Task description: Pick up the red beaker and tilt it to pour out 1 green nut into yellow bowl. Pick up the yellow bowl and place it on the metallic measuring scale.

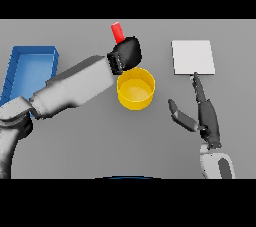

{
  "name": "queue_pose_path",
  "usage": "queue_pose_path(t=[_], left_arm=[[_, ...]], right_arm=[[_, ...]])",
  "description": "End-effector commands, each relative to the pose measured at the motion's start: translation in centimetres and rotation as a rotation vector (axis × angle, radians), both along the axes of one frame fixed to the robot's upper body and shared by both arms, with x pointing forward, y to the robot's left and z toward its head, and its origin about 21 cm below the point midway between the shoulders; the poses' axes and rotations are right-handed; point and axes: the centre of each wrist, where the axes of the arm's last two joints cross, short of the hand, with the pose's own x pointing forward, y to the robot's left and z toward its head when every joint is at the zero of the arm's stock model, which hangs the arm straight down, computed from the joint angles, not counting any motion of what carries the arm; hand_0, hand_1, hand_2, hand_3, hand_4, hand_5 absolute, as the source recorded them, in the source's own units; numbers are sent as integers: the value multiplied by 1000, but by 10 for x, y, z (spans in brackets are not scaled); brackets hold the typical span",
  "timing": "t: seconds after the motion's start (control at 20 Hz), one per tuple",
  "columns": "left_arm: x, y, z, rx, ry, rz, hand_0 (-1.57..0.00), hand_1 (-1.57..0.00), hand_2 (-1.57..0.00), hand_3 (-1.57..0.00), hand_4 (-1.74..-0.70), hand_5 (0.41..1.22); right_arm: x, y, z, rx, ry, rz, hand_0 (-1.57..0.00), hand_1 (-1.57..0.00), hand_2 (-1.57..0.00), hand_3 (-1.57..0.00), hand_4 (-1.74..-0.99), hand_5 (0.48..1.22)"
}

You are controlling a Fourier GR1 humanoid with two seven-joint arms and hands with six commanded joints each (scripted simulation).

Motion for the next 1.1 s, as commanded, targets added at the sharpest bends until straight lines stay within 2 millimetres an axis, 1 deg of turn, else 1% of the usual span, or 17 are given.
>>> queue_pose_path(t=[0.0,0.1,0.15,0.2,0.25,0.35,0.45,0.5,0.55,0.6,0.65,0.75,0.8,0.9,0.95,1.0,1.05], left_arm=[[0,-2,0,31,-12,-14,-1571,-1571,-1571,-1571,-1735,1221],[0,-6,2,77,-49,-47,-1571,-1571,-1571,-1571,-1734,1221],[-1,-7,1,95,-55,-60,-1571,-1571,-1571,-1571,-1733,1221],[-1,-11,-1,111,-63,-71,-1571,-1571,-1571,-1571,-1731,1221],[0,-11,-1,136,-78,-79,-1571,-1571,-1571,-1571,-1730,1221],[-3,-20,3,167,-108,-104,-1571,-1571,-1571,-1571,-1725,1221],[-5,-29,9,204,-122,-128,-1571,-1571,-1571,-1571,-1720,1221],[-4,-27,11,208,-130,-132,-1571,-1571,-1571,-1571,-1720,1221],[-1,-26,17,223,-129,-149,-1571,-1571,-1571,-1571,-1721,1221],[5,-26,28,239,-148,-144,-1571,-1571,-1571,-1571,-1721,1221],[9,-28,44,232,-173,-137,-1571,-1571,-1571,-1571,-1721,1221],[20,-24,69,245,-253,-114,-1571,-1571,-1571,-1571,-1722,1221],[25,-20,87,220,-274,-95,-1571,-1571,-1571,-1571,-1725,1221],[36,-11,123,134,-319,-51,-1571,-1571,-1571,-1179,-1731,1221],[43,-5,144,73,-357,9,-1571,-1571,-1571,-1257,-1726,1221],[50,4,162,11,-367,72,-1571,-1571,-1571,-1320,-1727,1221],[56,16,183,-90,-369,123,-1571,-1571,-1571,-1370,-1727,1221]], right_arm=[[-1,0,2,1,-14,4,1,1,1,1,-1165,626],[2,-3,4,-17,-8,-8,1,1,1,1,-1153,627],[2,-1,-1,-25,3,-3,1,1,1,1,-1157,629],[2,0,2,-29,-21,-2,1,1,1,1,-1159,632],[2,0,1,-28,-15,1,1,1,1,1,-1161,634],[4,0,2,-35,-8,-15,1,1,1,1,-1155,637],[0,0,4,-23,-14,-8,1,1,1,1,-1151,634],[-1,1,1,-10,-7,-5,1,1,1,1,-1154,635],[0,-1,2,-4,-9,-8,1,1,1,1,-1152,635],[1,-1,4,-3,-14,-6,1,1,1,1,-1153,636],[1,-2,4,5,-16,1,1,1,1,1,-1157,638],[4,1,3,2,-21,14,1,1,1,1,-1150,649],[2,0,0,-6,-26,16,1,1,1,1,-1154,654],[4,2,3,-14,-35,19,1,1,1,1,-1160,660],[4,4,1,-19,-35,30,1,1,1,1,-1160,663],[3,3,0,-19,-30,27,1,1,1,1,-1161,661],[3,2,-1,-2,-31,31,1,1,1,1,-1160,661]])
